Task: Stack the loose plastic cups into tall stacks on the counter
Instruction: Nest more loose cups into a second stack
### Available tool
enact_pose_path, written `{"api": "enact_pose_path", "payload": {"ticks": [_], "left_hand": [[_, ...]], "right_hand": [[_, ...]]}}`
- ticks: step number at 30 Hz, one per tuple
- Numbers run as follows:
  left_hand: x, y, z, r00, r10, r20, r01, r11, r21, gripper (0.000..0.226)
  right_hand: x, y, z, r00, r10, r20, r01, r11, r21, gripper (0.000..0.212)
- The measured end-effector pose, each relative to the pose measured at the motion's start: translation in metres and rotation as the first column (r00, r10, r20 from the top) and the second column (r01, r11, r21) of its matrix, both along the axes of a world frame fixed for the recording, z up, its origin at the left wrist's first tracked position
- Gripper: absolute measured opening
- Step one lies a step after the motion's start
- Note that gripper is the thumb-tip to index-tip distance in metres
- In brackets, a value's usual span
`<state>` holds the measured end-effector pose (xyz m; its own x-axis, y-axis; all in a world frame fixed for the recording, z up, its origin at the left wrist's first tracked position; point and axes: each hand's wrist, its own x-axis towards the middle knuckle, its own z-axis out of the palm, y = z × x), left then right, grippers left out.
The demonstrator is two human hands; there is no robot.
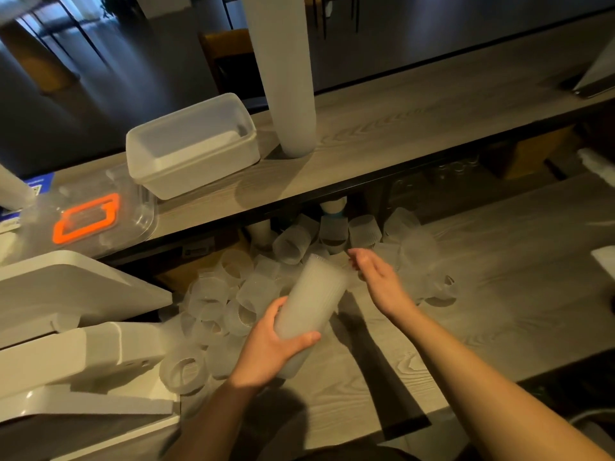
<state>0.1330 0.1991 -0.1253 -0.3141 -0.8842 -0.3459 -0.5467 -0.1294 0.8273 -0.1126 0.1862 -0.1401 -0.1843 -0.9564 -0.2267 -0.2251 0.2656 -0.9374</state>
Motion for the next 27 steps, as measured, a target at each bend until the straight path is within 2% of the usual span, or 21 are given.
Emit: {"api": "enact_pose_path", "payload": {"ticks": [1, 2, 4, 5, 6, 8, 10, 13, 16, 20, 23, 25, 27], "left_hand": [[-0.001, -0.001, 0.000, 1.000, 0.005, -0.021, -0.005, 1.000, 0.012, 0.089], [-0.002, -0.002, 0.000, 0.999, 0.012, -0.040, -0.011, 1.000, 0.023, 0.086], [-0.004, -0.004, -0.001, 0.998, 0.030, -0.064, -0.027, 0.999, 0.042, 0.083], [-0.004, -0.005, -0.001, 0.997, 0.041, -0.068, -0.037, 0.998, 0.050, 0.083], [-0.004, -0.005, -0.002, 0.996, 0.051, -0.067, -0.047, 0.997, 0.057, 0.083], [-0.003, -0.005, -0.005, 0.996, 0.066, -0.061, -0.061, 0.996, 0.069, 0.082], [-0.002, -0.006, -0.008, 0.996, 0.079, -0.043, -0.075, 0.994, 0.073, 0.083], [0.000, -0.008, -0.011, 0.996, 0.088, -0.031, -0.086, 0.993, 0.077, 0.087], [0.000, -0.008, -0.010, 0.996, 0.084, -0.043, -0.081, 0.994, 0.069, 0.089], [-0.002, -0.007, -0.007, 0.990, 0.109, -0.084, -0.104, 0.993, 0.059, 0.085], [0.001, -0.005, -0.007, 0.992, 0.093, -0.082, -0.087, 0.994, 0.064, 0.086], [0.004, -0.004, -0.007, 0.996, 0.071, -0.060, -0.068, 0.996, 0.057, 0.088], [0.007, -0.002, -0.008, 0.998, 0.056, -0.039, -0.054, 0.998, 0.043, 0.090]], "right_hand": [[-0.008, -0.005, -0.006, 0.987, -0.094, -0.133, 0.095, 0.996, -0.001, 0.056], [-0.018, -0.009, -0.012, 0.936, -0.155, -0.315, 0.157, 0.987, -0.019, 0.053], [-0.038, -0.018, -0.024, 0.755, -0.134, -0.642, 0.145, 0.989, -0.036, 0.061], [-0.045, -0.022, -0.028, 0.660, -0.076, -0.748, 0.108, 0.994, -0.005, 0.069], [-0.050, -0.027, -0.033, 0.584, -0.001, -0.812, 0.069, 0.996, 0.048, 0.077], [-0.056, -0.034, -0.040, 0.488, 0.134, -0.862, 0.005, 0.988, 0.157, 0.089], [-0.060, -0.039, -0.048, 0.446, 0.213, -0.869, -0.026, 0.974, 0.225, 0.088], [-0.063, -0.043, -0.056, 0.411, 0.246, -0.878, -0.056, 0.968, 0.245, 0.076], [-0.062, -0.041, -0.058, 0.403, 0.259, -0.878, -0.098, 0.966, 0.241, 0.069], [-0.066, -0.038, -0.064, 0.418, 0.324, -0.849, -0.110, 0.945, 0.307, 0.077], [-0.067, -0.034, -0.060, 0.447, 0.292, -0.845, -0.140, 0.956, 0.256, 0.073], [-0.060, -0.030, -0.050, 0.559, 0.223, -0.799, -0.142, 0.975, 0.173, 0.074], [-0.049, -0.024, -0.036, 0.758, 0.097, -0.645, -0.083, 0.995, 0.052, 0.075]]}}
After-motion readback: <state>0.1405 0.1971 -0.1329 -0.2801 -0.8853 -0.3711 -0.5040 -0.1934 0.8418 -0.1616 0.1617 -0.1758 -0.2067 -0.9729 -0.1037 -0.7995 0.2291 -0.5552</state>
